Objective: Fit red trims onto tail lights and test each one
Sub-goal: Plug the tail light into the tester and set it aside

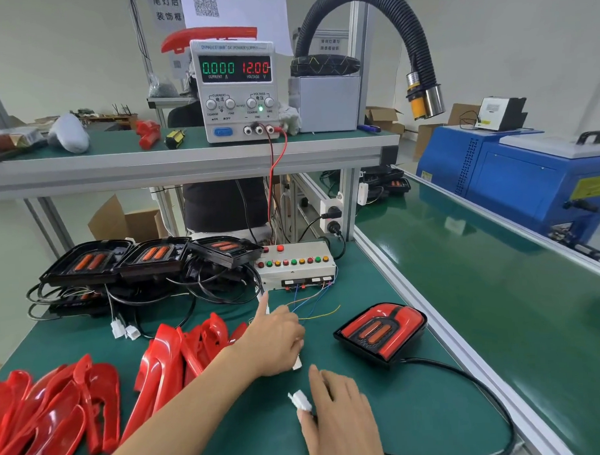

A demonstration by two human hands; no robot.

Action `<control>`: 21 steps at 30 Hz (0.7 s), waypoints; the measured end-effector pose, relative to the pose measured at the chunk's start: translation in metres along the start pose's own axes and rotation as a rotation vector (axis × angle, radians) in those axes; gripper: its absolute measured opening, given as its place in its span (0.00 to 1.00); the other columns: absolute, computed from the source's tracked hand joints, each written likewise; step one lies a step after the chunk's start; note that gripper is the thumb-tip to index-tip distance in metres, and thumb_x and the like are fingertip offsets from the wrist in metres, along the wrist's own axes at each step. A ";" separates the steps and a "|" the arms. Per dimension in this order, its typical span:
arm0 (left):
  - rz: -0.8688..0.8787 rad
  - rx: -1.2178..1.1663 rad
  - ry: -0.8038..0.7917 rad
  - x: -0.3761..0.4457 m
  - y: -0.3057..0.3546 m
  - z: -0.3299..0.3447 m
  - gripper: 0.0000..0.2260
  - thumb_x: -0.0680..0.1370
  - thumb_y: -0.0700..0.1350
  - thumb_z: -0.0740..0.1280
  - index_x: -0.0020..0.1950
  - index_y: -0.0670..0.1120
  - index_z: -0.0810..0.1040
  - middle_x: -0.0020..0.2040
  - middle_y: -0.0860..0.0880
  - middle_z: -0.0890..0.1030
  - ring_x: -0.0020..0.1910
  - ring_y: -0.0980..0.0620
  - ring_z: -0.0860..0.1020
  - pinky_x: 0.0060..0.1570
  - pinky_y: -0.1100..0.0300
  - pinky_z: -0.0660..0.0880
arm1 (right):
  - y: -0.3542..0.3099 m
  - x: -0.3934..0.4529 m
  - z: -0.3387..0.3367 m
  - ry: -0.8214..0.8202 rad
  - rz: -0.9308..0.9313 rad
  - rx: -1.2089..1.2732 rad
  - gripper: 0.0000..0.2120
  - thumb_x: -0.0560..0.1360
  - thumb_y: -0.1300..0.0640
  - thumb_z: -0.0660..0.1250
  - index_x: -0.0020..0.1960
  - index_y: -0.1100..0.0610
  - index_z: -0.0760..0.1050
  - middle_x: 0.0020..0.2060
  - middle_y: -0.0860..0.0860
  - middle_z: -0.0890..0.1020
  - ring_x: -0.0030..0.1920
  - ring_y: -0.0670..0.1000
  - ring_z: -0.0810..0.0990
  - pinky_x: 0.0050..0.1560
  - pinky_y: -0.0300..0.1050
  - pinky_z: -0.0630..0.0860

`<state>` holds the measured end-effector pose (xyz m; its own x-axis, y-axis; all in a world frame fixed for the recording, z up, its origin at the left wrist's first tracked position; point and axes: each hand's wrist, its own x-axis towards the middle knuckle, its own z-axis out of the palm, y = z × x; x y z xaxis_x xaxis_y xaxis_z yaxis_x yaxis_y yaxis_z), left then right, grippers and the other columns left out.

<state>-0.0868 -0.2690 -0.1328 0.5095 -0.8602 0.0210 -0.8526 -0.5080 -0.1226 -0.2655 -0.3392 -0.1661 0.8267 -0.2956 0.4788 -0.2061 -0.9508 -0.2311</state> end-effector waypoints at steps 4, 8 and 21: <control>0.036 -0.028 0.153 0.006 0.013 -0.012 0.15 0.83 0.52 0.55 0.51 0.47 0.80 0.48 0.50 0.80 0.54 0.48 0.75 0.72 0.48 0.61 | 0.033 -0.024 -0.023 0.303 -0.066 0.089 0.35 0.84 0.42 0.52 0.29 0.57 0.84 0.29 0.50 0.83 0.27 0.48 0.81 0.28 0.33 0.74; -0.079 -0.374 0.209 0.016 0.042 -0.022 0.18 0.84 0.58 0.56 0.52 0.47 0.78 0.50 0.49 0.80 0.51 0.45 0.78 0.51 0.52 0.74 | 0.073 -0.065 -0.046 0.388 0.146 0.186 0.15 0.69 0.49 0.58 0.33 0.51 0.81 0.31 0.53 0.75 0.38 0.47 0.72 0.50 0.24 0.65; -0.399 -1.064 -0.252 0.068 0.072 -0.009 0.16 0.84 0.53 0.62 0.50 0.39 0.77 0.46 0.44 0.76 0.42 0.48 0.75 0.48 0.54 0.81 | 0.153 -0.023 -0.093 0.017 -0.028 0.270 0.04 0.73 0.53 0.69 0.43 0.46 0.82 0.35 0.39 0.83 0.38 0.37 0.80 0.40 0.26 0.72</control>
<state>-0.1143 -0.3646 -0.1309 0.6701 -0.6586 -0.3423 -0.2326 -0.6242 0.7458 -0.3642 -0.4863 -0.1340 0.8208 -0.2732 0.5016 -0.0346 -0.9003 -0.4339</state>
